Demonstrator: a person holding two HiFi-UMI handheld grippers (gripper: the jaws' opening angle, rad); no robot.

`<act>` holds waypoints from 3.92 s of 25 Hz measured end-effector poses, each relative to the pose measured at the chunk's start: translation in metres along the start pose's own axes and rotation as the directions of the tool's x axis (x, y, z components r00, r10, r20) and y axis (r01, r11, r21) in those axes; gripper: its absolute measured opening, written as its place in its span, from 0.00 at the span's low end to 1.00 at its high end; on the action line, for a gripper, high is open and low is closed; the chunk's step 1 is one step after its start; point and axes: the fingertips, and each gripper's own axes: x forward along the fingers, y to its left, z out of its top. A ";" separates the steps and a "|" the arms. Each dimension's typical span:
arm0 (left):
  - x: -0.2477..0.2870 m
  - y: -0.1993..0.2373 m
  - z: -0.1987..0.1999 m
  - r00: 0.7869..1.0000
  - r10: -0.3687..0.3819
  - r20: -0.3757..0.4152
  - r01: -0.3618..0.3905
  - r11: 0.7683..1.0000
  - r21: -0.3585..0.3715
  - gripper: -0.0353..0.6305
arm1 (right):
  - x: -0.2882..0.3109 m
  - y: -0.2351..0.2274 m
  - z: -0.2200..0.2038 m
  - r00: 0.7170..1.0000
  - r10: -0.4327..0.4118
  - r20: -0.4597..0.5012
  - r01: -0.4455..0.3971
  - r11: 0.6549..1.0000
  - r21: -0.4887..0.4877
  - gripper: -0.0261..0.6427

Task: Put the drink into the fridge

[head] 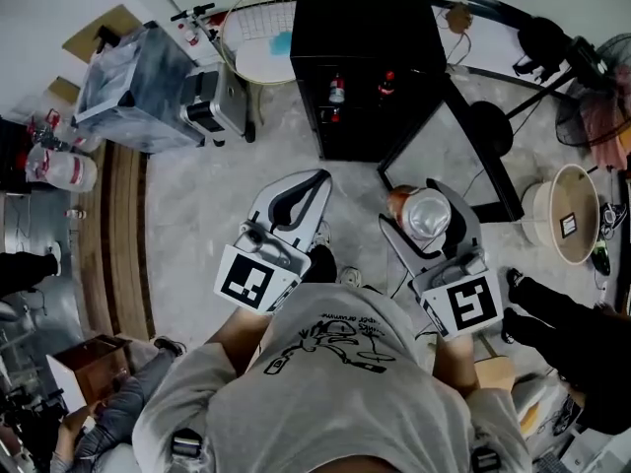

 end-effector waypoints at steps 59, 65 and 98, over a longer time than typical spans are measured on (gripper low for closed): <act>0.123 0.117 -0.161 0.985 -0.039 -0.166 0.039 0.999 0.001 0.09 | 0.187 -0.111 -0.133 0.983 -0.035 -0.179 0.043 0.998 0.037 0.54; 0.135 0.123 -0.201 0.980 -0.041 -0.192 0.045 0.999 0.021 0.09 | 0.210 -0.118 -0.174 0.977 -0.039 -0.212 0.048 0.998 0.038 0.54; 0.197 0.176 -0.350 0.979 0.013 -0.203 -0.002 0.998 0.059 0.09 | 0.385 -0.189 -0.316 0.975 -0.072 -0.209 0.080 0.996 0.031 0.54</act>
